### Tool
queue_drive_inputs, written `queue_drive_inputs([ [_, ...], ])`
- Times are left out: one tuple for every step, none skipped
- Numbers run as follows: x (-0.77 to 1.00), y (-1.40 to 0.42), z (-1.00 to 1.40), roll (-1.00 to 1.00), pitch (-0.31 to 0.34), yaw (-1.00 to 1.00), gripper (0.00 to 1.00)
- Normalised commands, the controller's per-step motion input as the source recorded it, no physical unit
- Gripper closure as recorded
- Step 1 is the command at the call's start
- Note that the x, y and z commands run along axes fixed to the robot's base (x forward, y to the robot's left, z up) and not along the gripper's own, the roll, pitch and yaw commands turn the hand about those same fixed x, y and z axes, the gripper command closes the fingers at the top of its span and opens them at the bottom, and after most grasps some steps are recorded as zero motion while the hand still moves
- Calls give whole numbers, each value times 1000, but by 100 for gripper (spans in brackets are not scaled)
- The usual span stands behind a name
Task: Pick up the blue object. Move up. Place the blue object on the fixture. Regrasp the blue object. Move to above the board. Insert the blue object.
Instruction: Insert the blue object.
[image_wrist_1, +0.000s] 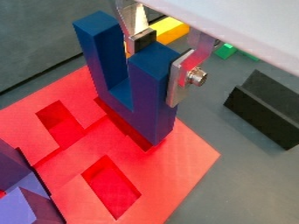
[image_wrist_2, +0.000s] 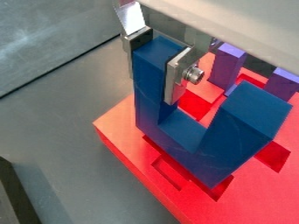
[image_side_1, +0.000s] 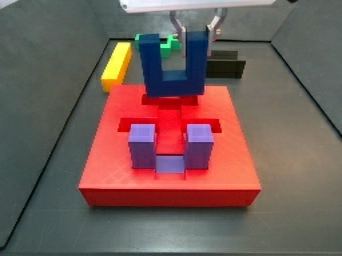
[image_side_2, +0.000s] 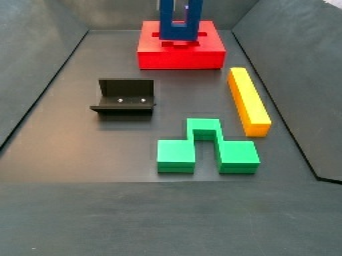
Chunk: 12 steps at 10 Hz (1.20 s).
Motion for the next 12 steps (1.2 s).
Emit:
queue_drive_inputs([
  [0, -100, -177, 103, 0, 0, 100],
  [0, -49, -160, 77, 0, 0, 100],
  [0, -20, -143, 90, 0, 0, 100],
  [0, 0, -129, 113, 0, -40, 100],
  [0, 0, -131, 134, 9, -100, 100],
  [0, 0, -129, 123, 1, -97, 100],
  [0, 0, -120, 127, 9, -103, 100],
  [0, 0, -137, 126, 10, -129, 100],
  [0, 0, -146, 89, 0, -97, 100],
  [37, 0, -140, 63, 0, -37, 100],
  [83, -17, -100, 43, 0, 0, 100],
  [100, -9, -49, 4, 0, 0, 100],
])
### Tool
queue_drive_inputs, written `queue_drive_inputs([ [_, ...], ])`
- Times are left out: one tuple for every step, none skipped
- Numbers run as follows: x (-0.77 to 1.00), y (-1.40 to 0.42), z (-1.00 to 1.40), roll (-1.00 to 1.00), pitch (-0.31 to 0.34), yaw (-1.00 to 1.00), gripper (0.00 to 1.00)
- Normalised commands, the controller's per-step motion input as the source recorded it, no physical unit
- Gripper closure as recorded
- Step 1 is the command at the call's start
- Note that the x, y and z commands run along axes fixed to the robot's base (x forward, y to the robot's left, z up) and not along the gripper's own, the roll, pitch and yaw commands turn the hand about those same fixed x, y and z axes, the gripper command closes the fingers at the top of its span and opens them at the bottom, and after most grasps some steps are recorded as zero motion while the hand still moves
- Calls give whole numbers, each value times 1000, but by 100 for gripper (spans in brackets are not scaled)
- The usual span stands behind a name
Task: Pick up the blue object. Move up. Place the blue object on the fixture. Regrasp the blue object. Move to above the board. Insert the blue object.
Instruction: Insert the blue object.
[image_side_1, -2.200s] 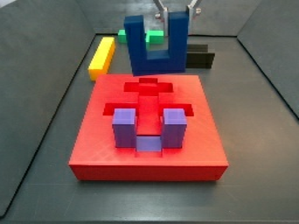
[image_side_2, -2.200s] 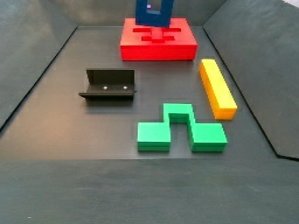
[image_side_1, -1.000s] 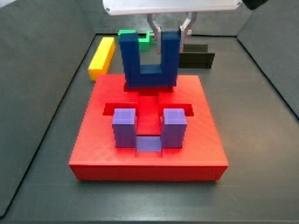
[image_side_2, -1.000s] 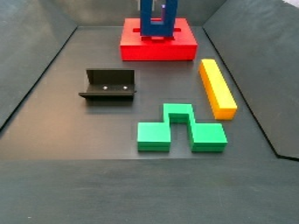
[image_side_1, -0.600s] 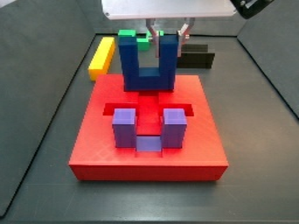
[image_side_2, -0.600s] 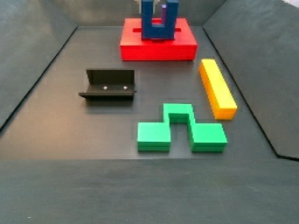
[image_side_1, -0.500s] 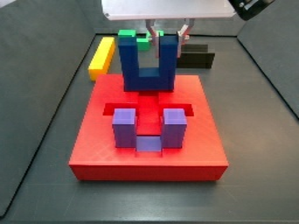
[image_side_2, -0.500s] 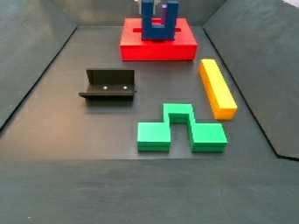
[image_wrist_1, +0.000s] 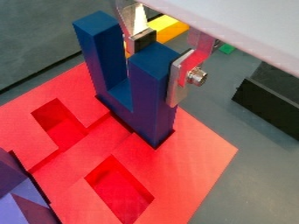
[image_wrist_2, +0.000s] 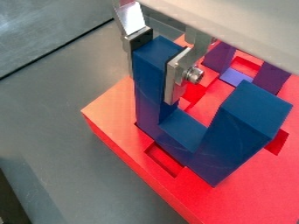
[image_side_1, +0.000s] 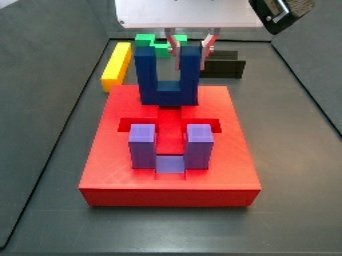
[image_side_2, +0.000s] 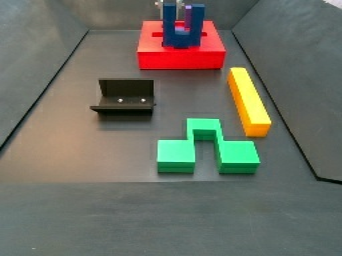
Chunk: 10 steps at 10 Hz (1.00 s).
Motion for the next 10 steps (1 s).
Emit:
queue_drive_inputs([
  [117, 0, -97, 0, 0, 0, 100],
  [106, 0, -200, 0, 0, -6, 100],
  [109, 0, -351, 9, 0, -20, 100],
  [129, 0, -477, 17, -19, -40, 100],
  [137, 0, -486, 37, -16, -31, 100],
  [143, 0, -503, 39, -9, -29, 100],
  [160, 0, -526, 41, -4, -23, 100],
  [149, 0, -486, 36, -1, -14, 100],
  [37, 0, 0, 0, 30, 0, 100],
  [0, 0, 0, 0, 0, 0, 100],
])
